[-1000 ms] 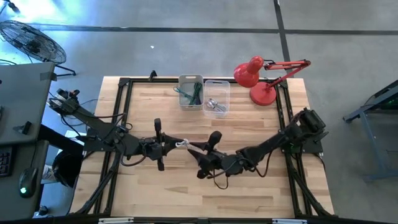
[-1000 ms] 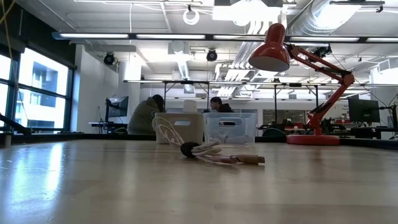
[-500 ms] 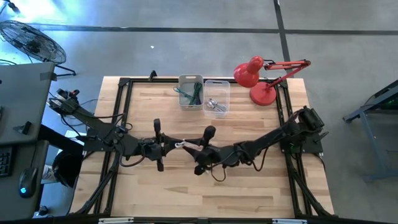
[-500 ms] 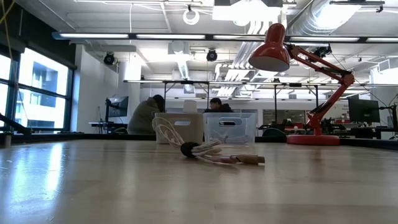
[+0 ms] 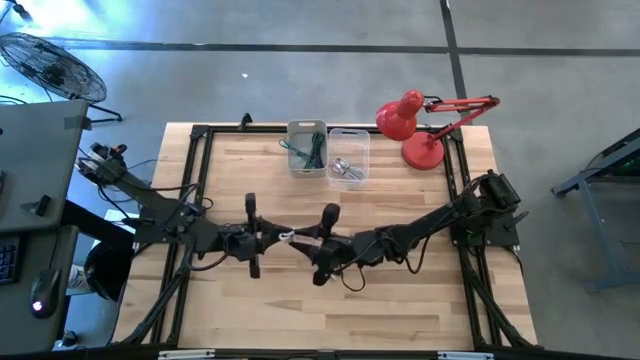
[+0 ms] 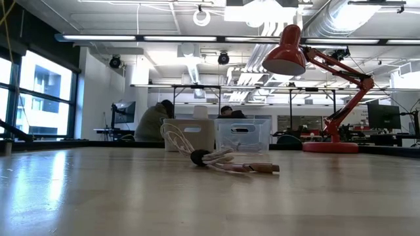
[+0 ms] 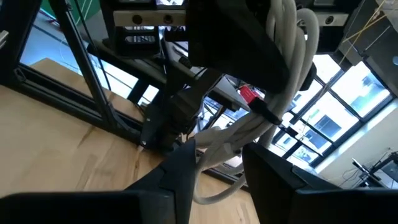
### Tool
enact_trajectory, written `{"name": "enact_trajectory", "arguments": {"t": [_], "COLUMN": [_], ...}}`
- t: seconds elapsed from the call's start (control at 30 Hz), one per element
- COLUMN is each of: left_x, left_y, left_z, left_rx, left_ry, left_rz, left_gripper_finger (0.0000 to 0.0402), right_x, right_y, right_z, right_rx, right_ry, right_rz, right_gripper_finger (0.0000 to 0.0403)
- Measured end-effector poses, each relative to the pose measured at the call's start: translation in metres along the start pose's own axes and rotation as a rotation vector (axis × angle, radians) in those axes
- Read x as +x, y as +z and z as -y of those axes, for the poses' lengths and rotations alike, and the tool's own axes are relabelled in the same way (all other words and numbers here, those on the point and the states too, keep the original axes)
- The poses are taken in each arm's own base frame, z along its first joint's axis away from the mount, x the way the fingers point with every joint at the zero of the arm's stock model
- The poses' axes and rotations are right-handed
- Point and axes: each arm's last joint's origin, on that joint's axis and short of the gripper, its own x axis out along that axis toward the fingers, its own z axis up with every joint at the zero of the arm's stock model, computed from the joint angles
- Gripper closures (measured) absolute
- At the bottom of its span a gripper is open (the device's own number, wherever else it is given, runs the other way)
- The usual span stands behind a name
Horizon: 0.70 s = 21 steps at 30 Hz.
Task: Pick & Place USB Port
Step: Put the white charger cable into the transparent bin
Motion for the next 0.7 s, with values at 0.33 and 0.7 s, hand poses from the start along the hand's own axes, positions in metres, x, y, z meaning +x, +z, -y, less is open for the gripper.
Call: {"name": "enact_trajectory", "arguments": {"t": [0.33, 0.7], "left_x": [0.0005, 0.0006], "left_y": [-0.0018, -0.003], "left_z": [0.0011, 0.0019], "left_rx": [0.014, 0.015], "left_ry": [-0.006, -0.013], "left_rz": [-0.013, -0.02], "left_gripper_finger": [0.0386, 0.0386], "right_x": [0.0008, 0.0015], "right_y": [-0.0001, -0.0014], "right_z": [-0.001, -0.0008], "right_rx": [-0.028, -0.035], "right_ry": [0.007, 0.024], "right_rz": [-0.04, -0.042], "right_gripper_finger": [0.0279, 0.0363]}}
